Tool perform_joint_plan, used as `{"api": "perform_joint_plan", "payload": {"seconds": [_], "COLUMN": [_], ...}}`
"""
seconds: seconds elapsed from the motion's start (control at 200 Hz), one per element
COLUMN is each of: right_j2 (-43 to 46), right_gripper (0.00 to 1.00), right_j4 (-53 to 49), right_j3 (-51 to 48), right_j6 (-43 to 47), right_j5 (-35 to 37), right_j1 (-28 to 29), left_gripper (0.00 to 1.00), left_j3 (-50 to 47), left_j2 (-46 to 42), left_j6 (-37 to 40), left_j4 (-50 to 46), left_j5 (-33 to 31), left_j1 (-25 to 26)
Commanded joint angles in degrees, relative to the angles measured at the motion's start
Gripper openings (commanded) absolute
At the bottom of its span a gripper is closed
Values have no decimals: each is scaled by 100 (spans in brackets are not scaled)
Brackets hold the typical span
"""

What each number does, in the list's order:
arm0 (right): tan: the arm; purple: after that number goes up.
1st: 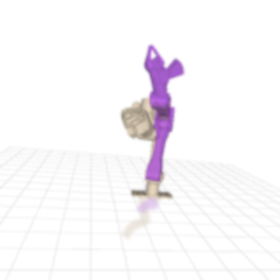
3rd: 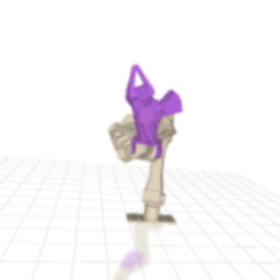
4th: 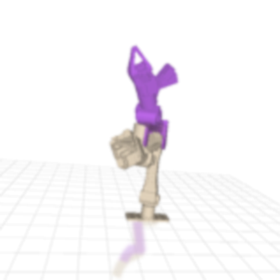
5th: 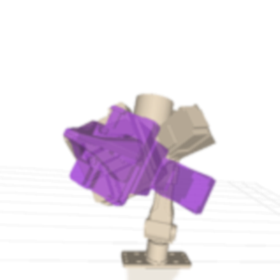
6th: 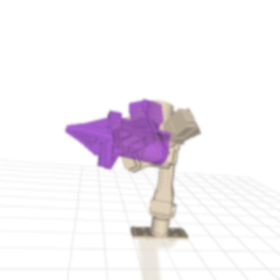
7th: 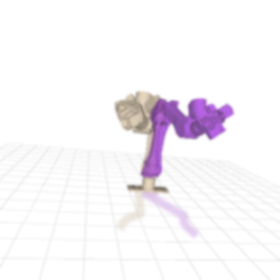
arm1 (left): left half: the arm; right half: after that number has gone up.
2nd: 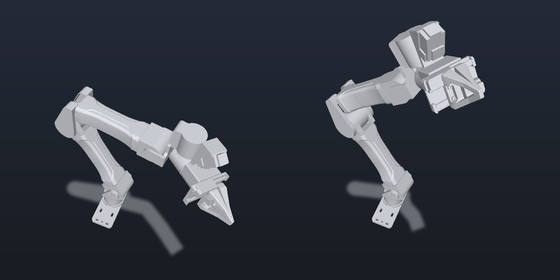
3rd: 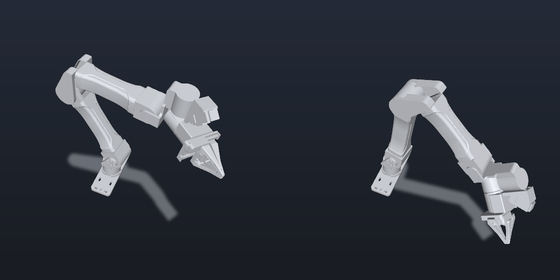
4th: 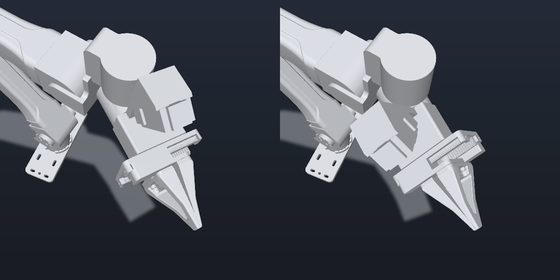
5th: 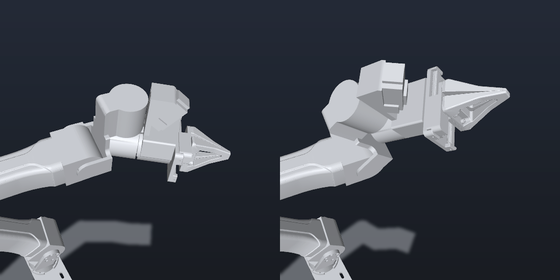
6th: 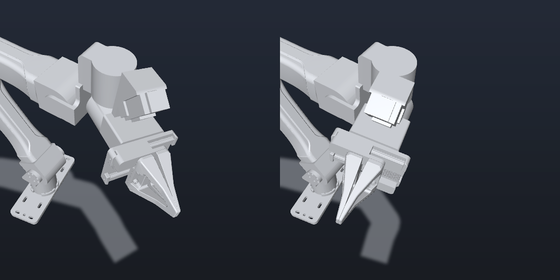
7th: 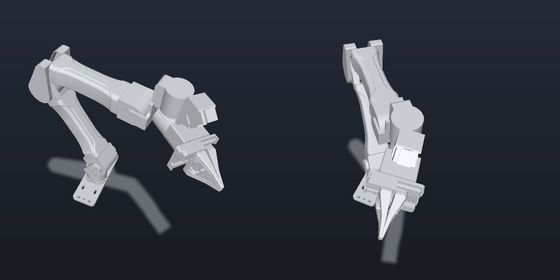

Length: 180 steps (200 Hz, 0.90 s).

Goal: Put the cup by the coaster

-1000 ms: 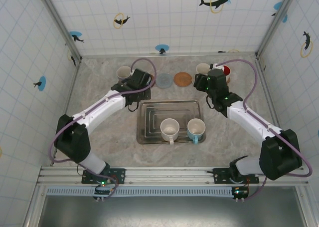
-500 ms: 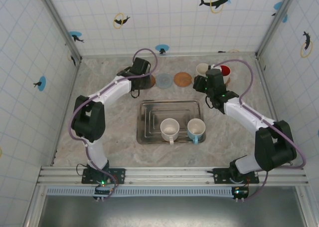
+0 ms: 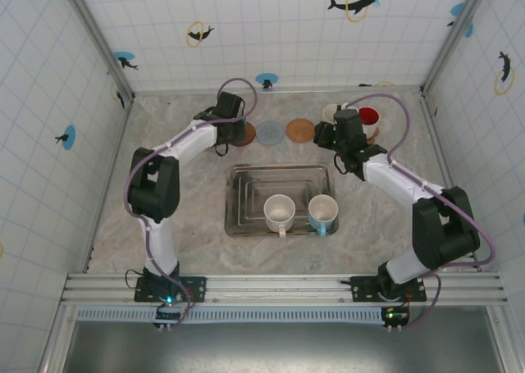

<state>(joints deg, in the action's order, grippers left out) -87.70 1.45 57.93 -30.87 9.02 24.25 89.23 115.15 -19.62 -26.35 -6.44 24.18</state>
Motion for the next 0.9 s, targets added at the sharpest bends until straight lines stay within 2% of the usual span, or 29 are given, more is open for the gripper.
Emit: {"api": "perform_joint_plan", "payload": {"seconds": [0.0,0.616,0.896], "right_j2": [-123,-274,-291], "right_gripper": [68,67,67], "right_j4": [59,-9,-17], "right_j3": [354,479,499], "right_j6": [-33,-42,-39], "right_j5": [-31,-137,-163], "right_j1": [-40,-40,-38], "left_gripper": [0,0,0], "left_j3": [320,382,376], "left_j2": [90,323,350], "left_j6": [144,137,156], "left_j4": [341,405,282], "left_j5": [-16,212,86], "left_j1": [-36,-48,-50]}}
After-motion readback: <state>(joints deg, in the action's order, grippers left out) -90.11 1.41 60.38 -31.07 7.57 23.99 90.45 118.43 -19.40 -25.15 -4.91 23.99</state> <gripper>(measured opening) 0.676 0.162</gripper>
